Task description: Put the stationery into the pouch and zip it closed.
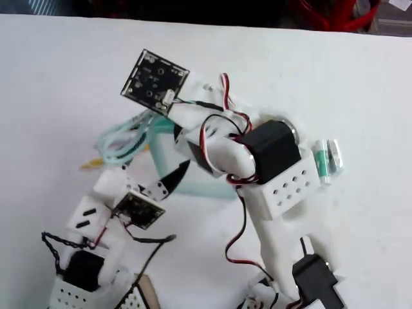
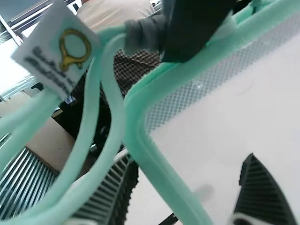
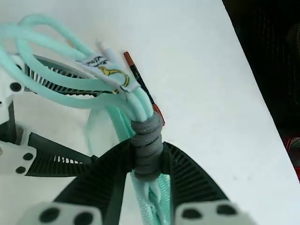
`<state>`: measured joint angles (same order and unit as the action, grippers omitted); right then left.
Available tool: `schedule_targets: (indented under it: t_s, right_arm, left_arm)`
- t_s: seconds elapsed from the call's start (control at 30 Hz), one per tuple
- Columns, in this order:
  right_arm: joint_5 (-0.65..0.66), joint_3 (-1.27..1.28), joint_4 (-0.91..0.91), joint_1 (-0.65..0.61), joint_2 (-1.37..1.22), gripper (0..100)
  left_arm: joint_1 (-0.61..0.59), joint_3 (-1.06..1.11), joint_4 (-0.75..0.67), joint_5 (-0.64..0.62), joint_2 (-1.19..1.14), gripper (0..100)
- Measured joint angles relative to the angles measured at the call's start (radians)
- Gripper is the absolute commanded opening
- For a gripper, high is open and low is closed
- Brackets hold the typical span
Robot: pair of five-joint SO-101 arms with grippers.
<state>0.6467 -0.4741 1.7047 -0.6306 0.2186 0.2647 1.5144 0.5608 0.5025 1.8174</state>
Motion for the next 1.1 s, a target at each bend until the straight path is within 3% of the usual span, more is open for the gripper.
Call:
schedule_targets:
  t_s: [0.17, 0.4, 0.7, 0.97, 1.1]
  right_arm:
    - [0.133, 0.091, -0.003, 0.002, -0.003, 1.8]
    - [0.259, 0.176, -0.006, 0.037, 0.0, 1.8]
    - [0.423, 0.31, -0.009, 0.038, 0.089, 1.8]
    - [0.546, 0.43, -0.009, 0.037, 0.204, 1.8]
    - [0.548, 0.431, -0.021, 0.041, 0.204, 1.8]
  left_arm:
    - [0.066, 0.0, -0.005, -0.002, 0.0, 22]
    - [0.044, 0.0, -0.006, -0.002, 0.009, 41]
    - [-0.017, 0.0, 0.031, -0.066, 0.012, 41]
    - [0.129, 0.003, 0.101, -0.066, 0.0, 41]
    - [0.175, 0.003, 0.11, -0.066, 0.006, 31]
